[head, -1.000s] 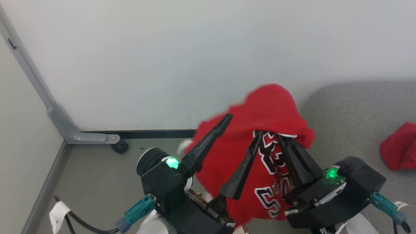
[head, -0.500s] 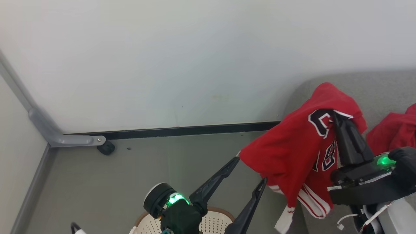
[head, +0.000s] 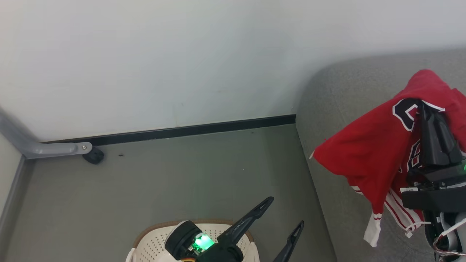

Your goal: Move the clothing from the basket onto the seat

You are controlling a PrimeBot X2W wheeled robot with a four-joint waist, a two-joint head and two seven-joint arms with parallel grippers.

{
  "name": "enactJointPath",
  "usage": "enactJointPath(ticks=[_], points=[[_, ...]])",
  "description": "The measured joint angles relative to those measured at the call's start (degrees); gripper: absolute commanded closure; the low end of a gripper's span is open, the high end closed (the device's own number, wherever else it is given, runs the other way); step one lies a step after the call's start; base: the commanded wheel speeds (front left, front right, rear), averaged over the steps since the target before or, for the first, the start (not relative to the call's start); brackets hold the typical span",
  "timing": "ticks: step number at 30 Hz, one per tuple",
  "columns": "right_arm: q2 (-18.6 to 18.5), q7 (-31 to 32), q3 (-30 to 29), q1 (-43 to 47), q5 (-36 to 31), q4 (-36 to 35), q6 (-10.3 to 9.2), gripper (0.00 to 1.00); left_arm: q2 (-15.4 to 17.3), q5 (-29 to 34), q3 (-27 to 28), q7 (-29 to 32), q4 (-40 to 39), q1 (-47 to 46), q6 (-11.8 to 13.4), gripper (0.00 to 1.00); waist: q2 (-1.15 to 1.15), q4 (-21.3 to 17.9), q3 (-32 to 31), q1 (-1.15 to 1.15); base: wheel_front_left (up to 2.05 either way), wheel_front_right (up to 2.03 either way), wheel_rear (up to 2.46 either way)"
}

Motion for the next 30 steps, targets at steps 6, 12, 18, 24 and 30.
enactJointPath(ticks=[6,12,18,24,30], points=[[0.0,-0.3,-1.4,-0.2,0.5,-1.1,-0.80,1.00,0.6,0.8,-0.6,0.0,-0.2,0.4,0.0,0.00,0.00,-2.0,2.7,0.00,0.00,0.00,0.00],[0.0,-0.5,-3.1,-0.9,1.2,-1.5,-1.43,1.00,1.5,2.4,-0.6,0.7,-0.5,0.0,0.0,0.00,0.00,-4.6,5.7,0.00,0.00,0.00,0.00],[-0.3,-0.9,-6.1,-4.8,2.8,-0.2,-1.45,1.00,1.8,3.1,-0.5,1.6,-0.9,-2.1,-0.1,0.00,0.00,-7.3,9.1,0.01,0.00,0.00,0.00],[-2.3,-0.9,-9.4,-11.2,4.7,3.3,-1.41,1.00,2.4,3.8,-0.5,3.0,-1.2,-4.3,-1.0,0.00,0.00,-9.8,12.9,0.01,0.00,0.00,0.00],[-5.0,-1.0,-12.5,-20.0,5.7,6.9,-1.13,1.00,2.4,4.2,-0.7,3.7,-1.2,-7.0,-1.6,0.00,0.00,-11.6,16.9,0.00,0.00,0.00,0.00]])
